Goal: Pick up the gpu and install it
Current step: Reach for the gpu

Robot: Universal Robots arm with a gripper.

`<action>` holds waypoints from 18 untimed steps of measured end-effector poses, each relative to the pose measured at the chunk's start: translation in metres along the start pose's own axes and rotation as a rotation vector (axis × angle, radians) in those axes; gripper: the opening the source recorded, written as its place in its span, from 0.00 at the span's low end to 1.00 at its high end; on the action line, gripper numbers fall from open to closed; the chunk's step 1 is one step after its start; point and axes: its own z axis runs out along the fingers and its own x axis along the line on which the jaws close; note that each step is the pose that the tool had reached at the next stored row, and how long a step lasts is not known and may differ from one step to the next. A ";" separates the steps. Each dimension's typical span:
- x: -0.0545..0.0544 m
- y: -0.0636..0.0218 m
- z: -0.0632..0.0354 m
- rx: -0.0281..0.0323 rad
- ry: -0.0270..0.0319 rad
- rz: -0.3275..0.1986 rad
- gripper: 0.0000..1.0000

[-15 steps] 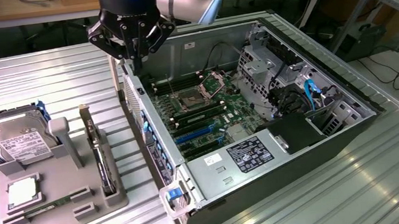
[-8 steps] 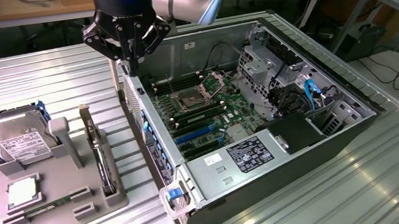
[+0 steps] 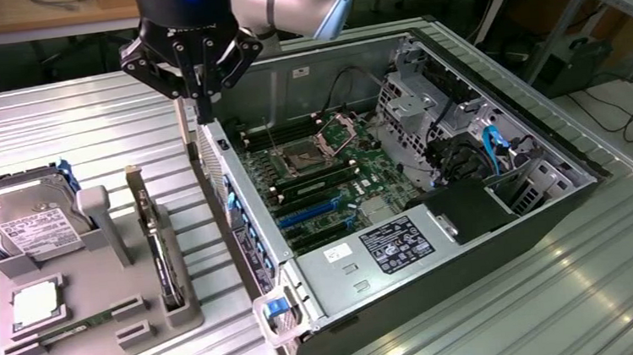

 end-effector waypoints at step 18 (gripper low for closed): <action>0.028 -0.0110 -0.0012 0.0001 0.0001 0.000 0.11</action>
